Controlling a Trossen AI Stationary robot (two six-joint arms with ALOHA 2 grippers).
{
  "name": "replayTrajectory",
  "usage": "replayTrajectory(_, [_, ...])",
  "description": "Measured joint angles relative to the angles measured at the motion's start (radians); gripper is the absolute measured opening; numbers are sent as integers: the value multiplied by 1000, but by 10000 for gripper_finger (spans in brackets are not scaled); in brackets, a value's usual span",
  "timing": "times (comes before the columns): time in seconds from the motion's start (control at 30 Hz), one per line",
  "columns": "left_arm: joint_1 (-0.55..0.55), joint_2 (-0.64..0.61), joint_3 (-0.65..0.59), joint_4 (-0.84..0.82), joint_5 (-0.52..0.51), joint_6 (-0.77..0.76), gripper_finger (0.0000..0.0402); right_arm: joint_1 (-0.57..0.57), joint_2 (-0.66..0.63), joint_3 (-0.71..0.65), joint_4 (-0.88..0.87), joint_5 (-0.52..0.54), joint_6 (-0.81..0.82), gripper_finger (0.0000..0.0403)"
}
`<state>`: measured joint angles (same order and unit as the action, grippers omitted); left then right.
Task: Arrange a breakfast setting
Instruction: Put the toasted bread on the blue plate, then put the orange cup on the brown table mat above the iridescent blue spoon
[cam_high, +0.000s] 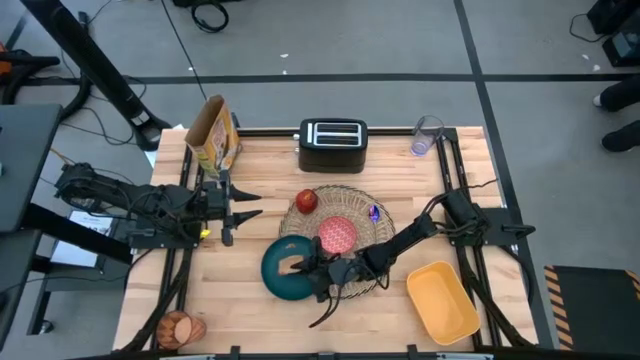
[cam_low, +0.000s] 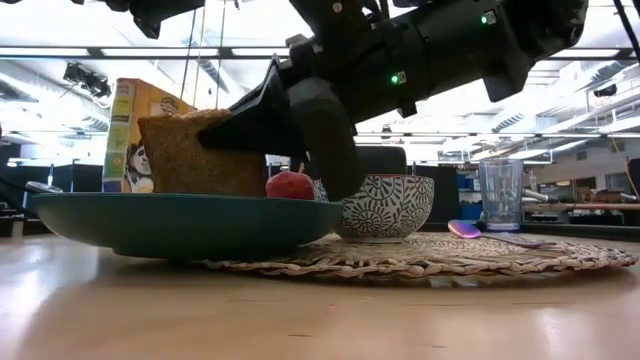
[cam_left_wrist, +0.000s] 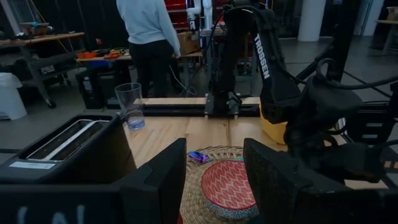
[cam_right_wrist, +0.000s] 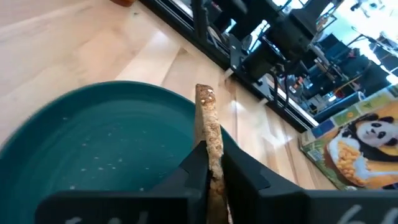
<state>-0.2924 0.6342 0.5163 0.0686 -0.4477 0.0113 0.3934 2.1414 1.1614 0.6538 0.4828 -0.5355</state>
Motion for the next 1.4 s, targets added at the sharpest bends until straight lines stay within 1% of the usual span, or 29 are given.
replayTrajectory(0.1, [0, 0, 0, 0, 0, -2, 169, -5, 0, 0, -6, -1, 10, 67])
replayTrajectory(0.3, [0, 0, 0, 0, 21, -24, 169, -16, 0, 0, -27, -39, 113, 110])
replayTrajectory(0.43, [0, 0, 0, 0, 26, -27, 169, -10, 0, 0, -28, -56, 140, 137])
replayTrajectory(0.53, [0, 0, 0, 0, 27, -29, 169, -4, -1, 0, -35, -76, 221, 153])
replayTrajectory(0.6, [0, 3, 0, 0, 27, -56, 169, -5, -2, 0, -54, -91, 278, 162])
replayTrajectory(0.7, [0, 35, 2, -3, 27, -67, 169, -5, -2, 0, -80, -92, 343, 173])
replayTrajectory(0.83, [0, 94, 10, -25, 23, -77, 169, -3, -34, 0, -131, -103, 382, 186])
replayTrajectory(1.0, [-13, 149, 89, -138, -8, -87, 169, -2, -120, 1, -243, -119, 413, 197])
replayTrajectory(1.13, [-75, 176, 203, -285, -7, -142, 169, 6, -201, 0, -346, -119, 415, 199])
replayTrajectory(1.2, [-111, 191, 268, -390, 21, -206, 169, 10, -240, 0, -382, -118, 430, 199])
replayTrajectory(1.27, [-151, 210, 329, -489, 69, -304, 169, 12, -270, 0, -423, -118, 439, 199])
replayTrajectory(1.4, [-249, 250, 433, -594, 130, -521, 169, 11, -318, 0, -476, -79, 439, 199])
